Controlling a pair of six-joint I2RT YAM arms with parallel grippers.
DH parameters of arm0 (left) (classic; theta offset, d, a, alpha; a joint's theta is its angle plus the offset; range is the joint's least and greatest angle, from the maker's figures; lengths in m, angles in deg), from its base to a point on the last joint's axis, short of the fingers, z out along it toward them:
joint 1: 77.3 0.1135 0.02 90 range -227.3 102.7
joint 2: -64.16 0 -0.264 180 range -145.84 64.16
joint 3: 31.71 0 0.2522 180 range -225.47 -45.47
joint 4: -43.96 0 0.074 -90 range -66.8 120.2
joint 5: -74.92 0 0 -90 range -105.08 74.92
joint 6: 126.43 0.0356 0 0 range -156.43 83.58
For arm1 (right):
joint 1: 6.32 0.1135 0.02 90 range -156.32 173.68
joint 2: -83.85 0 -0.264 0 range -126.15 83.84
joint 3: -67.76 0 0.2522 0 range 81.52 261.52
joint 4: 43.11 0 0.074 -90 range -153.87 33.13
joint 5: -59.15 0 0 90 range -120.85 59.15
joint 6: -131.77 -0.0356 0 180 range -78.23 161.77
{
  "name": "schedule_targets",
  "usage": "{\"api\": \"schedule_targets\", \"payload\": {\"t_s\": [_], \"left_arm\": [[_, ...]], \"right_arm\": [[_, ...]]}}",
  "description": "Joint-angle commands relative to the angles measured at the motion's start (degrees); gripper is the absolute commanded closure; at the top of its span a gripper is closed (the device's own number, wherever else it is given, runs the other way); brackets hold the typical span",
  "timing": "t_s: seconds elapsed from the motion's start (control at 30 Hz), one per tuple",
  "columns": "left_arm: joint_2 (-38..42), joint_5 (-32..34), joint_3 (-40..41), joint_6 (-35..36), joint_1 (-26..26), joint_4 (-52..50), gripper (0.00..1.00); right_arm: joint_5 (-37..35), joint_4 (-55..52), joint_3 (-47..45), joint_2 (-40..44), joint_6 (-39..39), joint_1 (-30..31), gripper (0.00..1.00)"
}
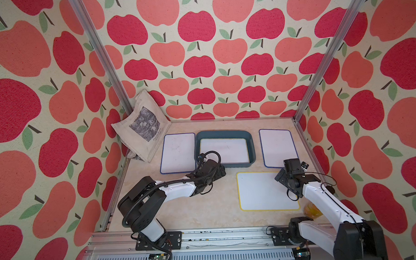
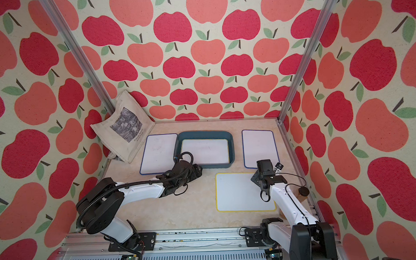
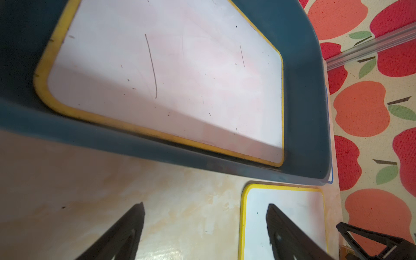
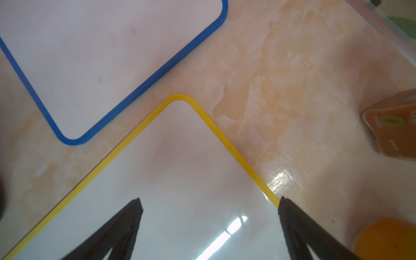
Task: Put the whiteboard into the storage box
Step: Move the whiteboard to the center of the board.
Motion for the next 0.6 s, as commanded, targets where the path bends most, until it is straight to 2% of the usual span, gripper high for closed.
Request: {"api": "schedule_targets", "payload": {"t_s": [0.0,0.17,0.4,0.43,0.57], "left_arm": [[-1.15,-2.55,0.53,1.25,0.18,1.06,0.12],[-2.43,-5.64,-0.03,3.52,0.44,1.20,0.13],[-5.05,-10.93,-1.52,5.98,0.84,2.05,0.13],[-5.61,-11.80,-1.74,6.28,0.88,2.12,0.13],[-7.34,-14.27,-2.11,6.30,1.49,2.37,0.14]], "right_arm": [[1.67,1.85,-0.68,-1.45,1.73,-1.85,0.01],[6.59,5.71,-1.32,-6.58,2.40,-5.56,0.01],[7.49,5.36,0.89,-13.47,3.09,-5.70,0.01],[7.78,5.20,1.22,-13.92,3.36,-5.70,0.03],[9.14,3.62,2.05,-14.05,3.73,-5.63,0.01]]}}
